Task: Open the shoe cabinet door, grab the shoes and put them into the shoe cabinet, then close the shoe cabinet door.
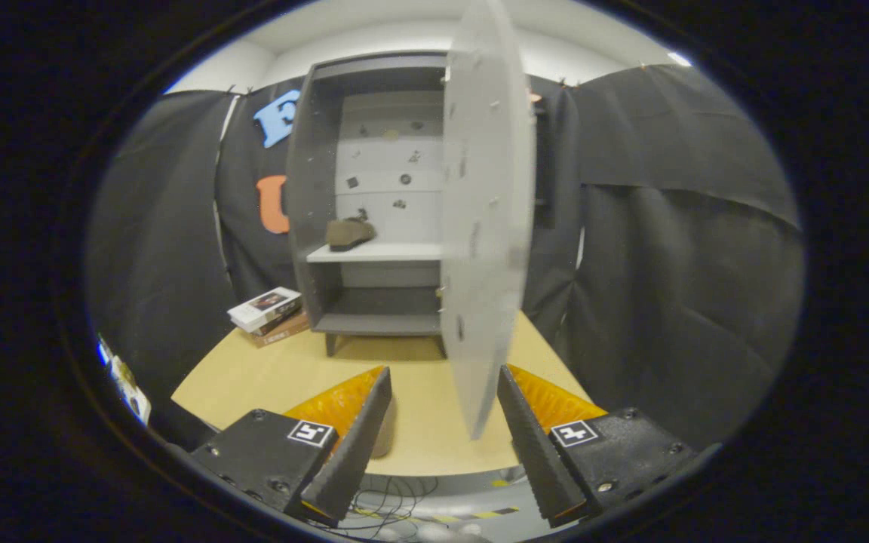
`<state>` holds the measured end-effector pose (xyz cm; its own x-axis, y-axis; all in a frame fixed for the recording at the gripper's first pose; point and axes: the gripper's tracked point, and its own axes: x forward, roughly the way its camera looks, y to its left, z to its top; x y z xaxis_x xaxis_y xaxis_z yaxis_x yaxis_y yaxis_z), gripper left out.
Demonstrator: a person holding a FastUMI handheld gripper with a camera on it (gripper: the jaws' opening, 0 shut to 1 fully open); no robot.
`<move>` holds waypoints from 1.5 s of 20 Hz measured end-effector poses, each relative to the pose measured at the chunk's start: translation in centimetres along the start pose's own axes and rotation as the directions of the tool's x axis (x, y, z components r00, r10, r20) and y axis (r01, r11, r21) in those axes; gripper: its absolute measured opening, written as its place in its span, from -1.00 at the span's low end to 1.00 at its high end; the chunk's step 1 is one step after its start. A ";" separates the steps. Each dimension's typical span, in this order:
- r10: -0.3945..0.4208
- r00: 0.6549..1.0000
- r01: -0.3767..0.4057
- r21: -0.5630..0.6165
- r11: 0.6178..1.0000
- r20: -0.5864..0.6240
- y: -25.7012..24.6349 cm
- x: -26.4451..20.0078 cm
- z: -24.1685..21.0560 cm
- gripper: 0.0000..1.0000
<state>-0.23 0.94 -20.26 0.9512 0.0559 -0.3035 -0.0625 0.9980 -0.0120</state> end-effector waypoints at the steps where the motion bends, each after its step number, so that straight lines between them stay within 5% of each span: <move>1: 0.034 0.999 -0.035 -0.017 0.999 -0.011 1.6 1.1 -0.8 0.81; 9: 0.176 0.965 -0.175 0.025 0.984 -0.195 11.5 12.5 -10.3 0.82; 15: 0.196 0.928 -0.164 0.125 0.978 -0.318 11.9 19.5 -16.1 0.81; 25: 0.245 0.863 -0.168 0.206 0.964 -0.441 14.0 30.1 -18.5 0.80; 27: 0.224 0.847 -0.160 0.171 0.972 -0.482 13.6 30.4 -19.0 0.72; 30: 0.202 0.842 -0.142 0.156 0.978 -0.500 12.2 31.0 -18.9 0.31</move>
<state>22.76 14.27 -47.76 0.6376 0.2331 -0.7343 -0.1488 0.9724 0.1795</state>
